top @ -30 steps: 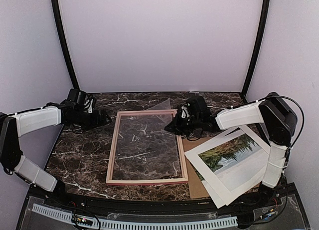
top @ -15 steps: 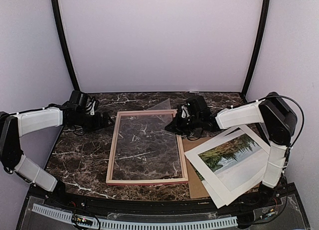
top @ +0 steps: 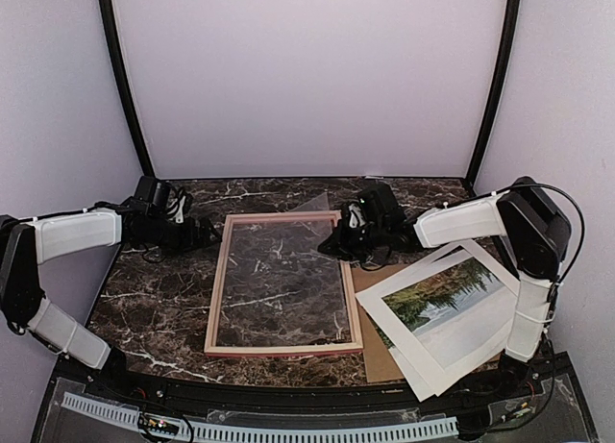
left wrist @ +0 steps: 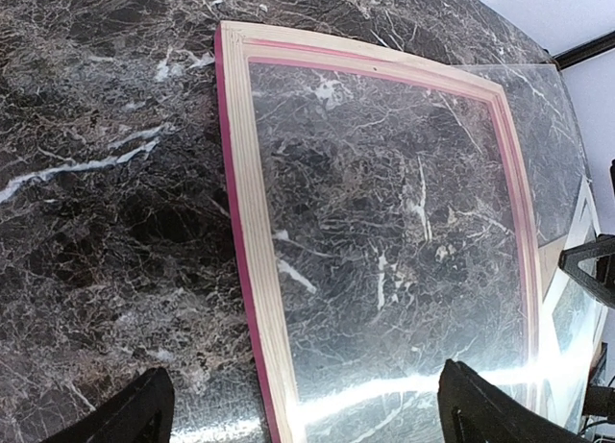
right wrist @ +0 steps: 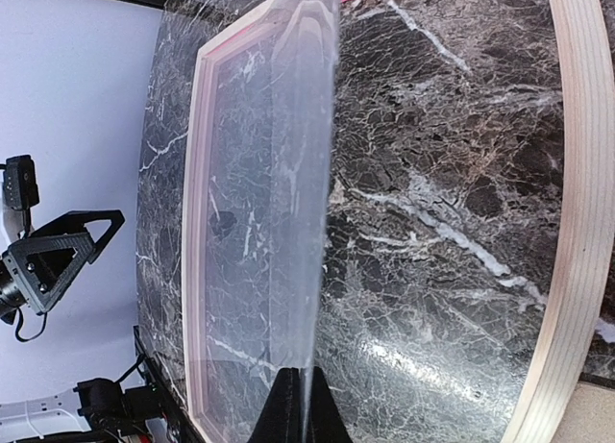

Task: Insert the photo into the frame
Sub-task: Place the glass panel at the frame body.

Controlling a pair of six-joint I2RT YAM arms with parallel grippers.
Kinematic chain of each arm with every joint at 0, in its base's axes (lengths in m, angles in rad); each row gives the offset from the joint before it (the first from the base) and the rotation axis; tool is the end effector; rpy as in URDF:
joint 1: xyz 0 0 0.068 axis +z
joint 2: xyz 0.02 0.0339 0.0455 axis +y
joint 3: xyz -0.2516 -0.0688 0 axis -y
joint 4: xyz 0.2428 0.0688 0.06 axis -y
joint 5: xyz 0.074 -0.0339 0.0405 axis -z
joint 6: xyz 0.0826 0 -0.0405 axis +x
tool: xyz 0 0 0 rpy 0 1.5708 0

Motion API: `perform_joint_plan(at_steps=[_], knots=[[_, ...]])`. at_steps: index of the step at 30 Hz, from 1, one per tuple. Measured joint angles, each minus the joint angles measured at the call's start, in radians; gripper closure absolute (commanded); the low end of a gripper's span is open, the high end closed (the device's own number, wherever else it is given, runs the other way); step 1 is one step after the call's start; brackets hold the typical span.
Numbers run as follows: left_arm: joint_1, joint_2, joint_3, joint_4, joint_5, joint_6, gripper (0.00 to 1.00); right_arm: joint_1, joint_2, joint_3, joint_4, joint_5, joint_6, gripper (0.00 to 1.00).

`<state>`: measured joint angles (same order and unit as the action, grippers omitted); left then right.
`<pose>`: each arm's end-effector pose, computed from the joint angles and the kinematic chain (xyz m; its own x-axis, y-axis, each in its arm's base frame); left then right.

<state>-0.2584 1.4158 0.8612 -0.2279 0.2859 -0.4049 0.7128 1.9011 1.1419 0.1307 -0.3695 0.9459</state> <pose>0.3110 -0.1063 0.1772 -0.7993 -0.1797 -0.5735 0.1345 0.8766 -0.4621 0.3143 0.3111 0.1391 -0.9340 0.1923 -0.3010 -0.1253 0.6128 0.7803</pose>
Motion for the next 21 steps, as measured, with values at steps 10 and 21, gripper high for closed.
perform_joint_plan(at_steps=[10, 21], knots=[[-0.005, 0.000, 0.000, 0.013, 0.008, 0.000, 0.02, -0.001, 0.003, 0.006, -0.012, 0.000, -0.014, 1.00], [-0.005, 0.000, -0.002, 0.013, 0.009, -0.003, 0.01, -0.005, 0.003, 0.006, -0.020, 0.001, -0.023, 1.00]])
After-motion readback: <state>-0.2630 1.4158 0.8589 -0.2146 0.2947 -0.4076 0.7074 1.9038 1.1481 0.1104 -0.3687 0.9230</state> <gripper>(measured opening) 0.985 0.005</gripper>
